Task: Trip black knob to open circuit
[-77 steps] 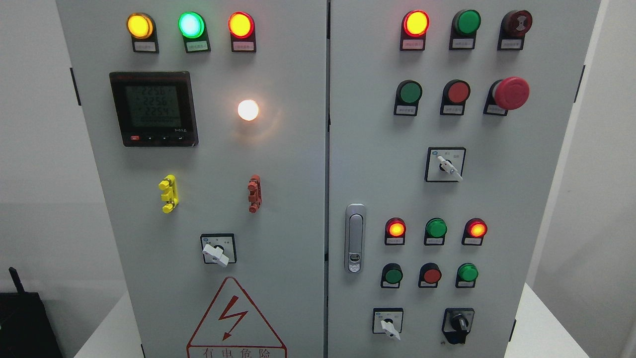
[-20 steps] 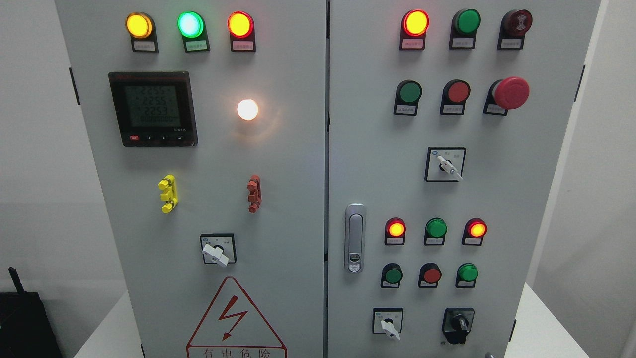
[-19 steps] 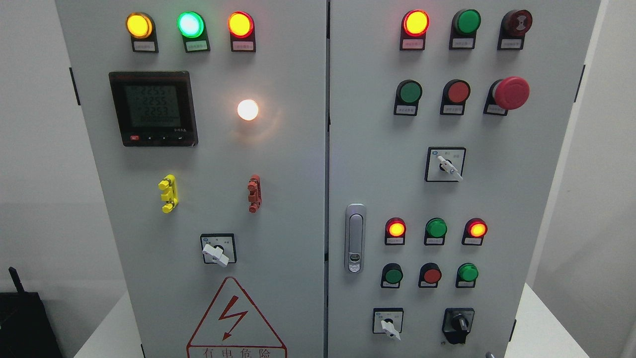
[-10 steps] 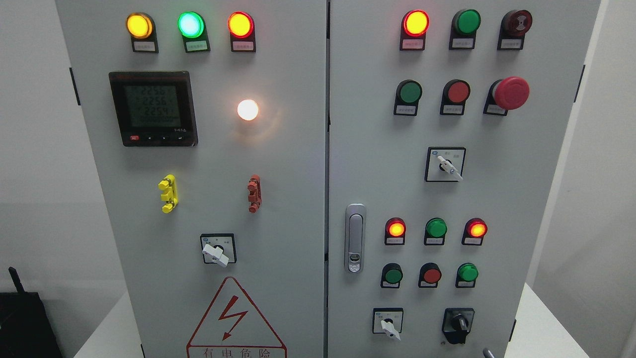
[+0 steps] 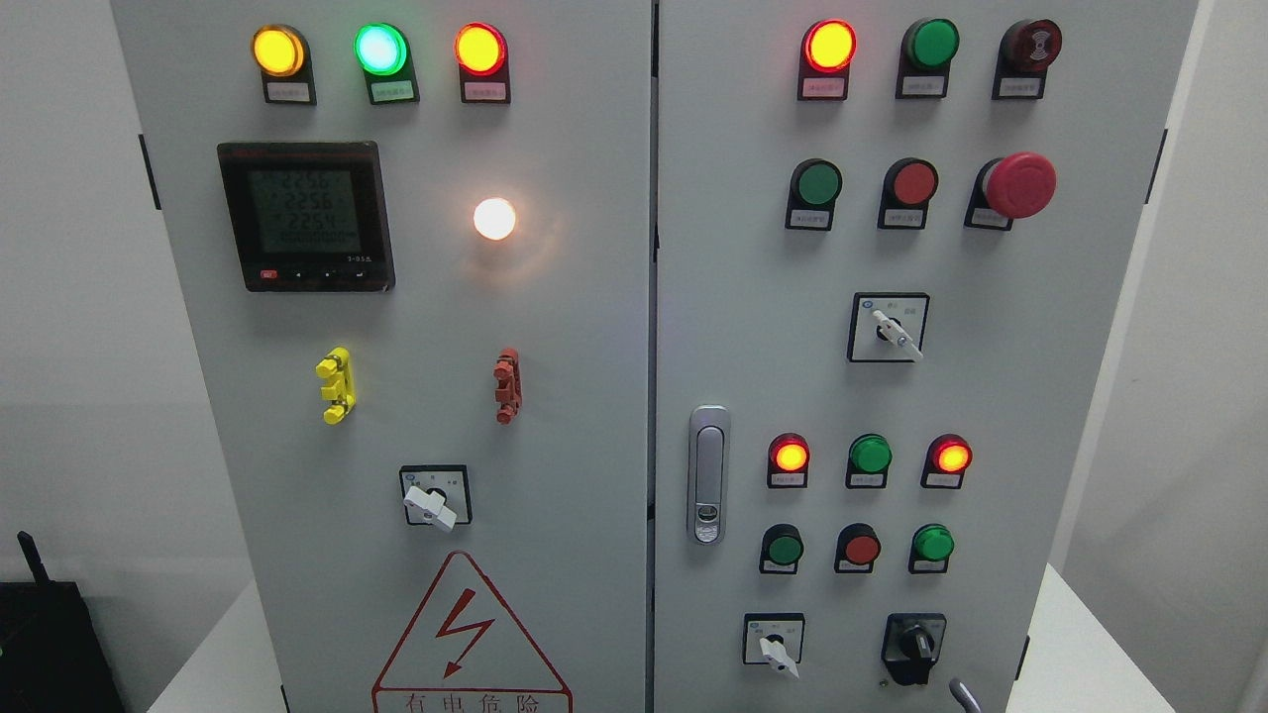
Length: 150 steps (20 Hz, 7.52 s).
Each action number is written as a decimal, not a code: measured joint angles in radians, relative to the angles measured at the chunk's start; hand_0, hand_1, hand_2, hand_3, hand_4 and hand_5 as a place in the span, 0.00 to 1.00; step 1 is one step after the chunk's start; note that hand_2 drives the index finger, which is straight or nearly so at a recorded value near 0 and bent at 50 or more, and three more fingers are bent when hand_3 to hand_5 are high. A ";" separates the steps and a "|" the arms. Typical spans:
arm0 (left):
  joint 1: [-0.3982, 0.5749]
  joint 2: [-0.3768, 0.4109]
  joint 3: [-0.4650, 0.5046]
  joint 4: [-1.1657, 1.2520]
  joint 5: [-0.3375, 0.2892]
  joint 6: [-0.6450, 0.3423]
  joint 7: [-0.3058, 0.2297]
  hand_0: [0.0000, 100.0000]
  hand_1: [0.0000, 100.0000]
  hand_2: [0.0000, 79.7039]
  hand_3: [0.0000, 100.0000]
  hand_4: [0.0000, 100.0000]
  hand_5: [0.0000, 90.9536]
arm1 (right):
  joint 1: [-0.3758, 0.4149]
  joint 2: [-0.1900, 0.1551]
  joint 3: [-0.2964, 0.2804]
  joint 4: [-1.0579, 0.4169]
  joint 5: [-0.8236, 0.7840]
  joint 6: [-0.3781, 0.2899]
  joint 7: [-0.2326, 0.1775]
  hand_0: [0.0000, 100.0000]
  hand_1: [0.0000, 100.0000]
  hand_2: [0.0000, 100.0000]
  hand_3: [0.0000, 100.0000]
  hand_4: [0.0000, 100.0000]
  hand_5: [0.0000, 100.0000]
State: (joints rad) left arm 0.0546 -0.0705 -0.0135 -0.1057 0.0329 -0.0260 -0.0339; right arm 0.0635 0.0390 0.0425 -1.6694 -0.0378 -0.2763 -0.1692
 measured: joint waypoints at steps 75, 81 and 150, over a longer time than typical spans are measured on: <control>0.000 0.000 0.000 0.000 0.000 0.000 0.000 0.12 0.39 0.00 0.00 0.00 0.00 | -0.028 0.000 0.062 0.020 0.030 0.004 -0.002 0.12 0.22 0.00 1.00 1.00 1.00; 0.000 0.000 0.000 0.000 0.000 0.000 0.000 0.12 0.39 0.00 0.00 0.00 0.00 | -0.029 0.003 0.068 0.021 0.031 0.004 -0.004 0.13 0.22 0.00 1.00 1.00 1.00; 0.000 0.000 0.000 0.000 0.000 0.000 0.000 0.12 0.39 0.00 0.00 0.00 0.00 | -0.041 0.007 0.087 0.031 0.038 -0.004 -0.010 0.13 0.22 0.02 1.00 1.00 1.00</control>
State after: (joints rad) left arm 0.0546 -0.0705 -0.0135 -0.1057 0.0329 -0.0260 -0.0339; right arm 0.0226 0.0459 0.1299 -1.6388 0.0000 -0.2804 -0.1795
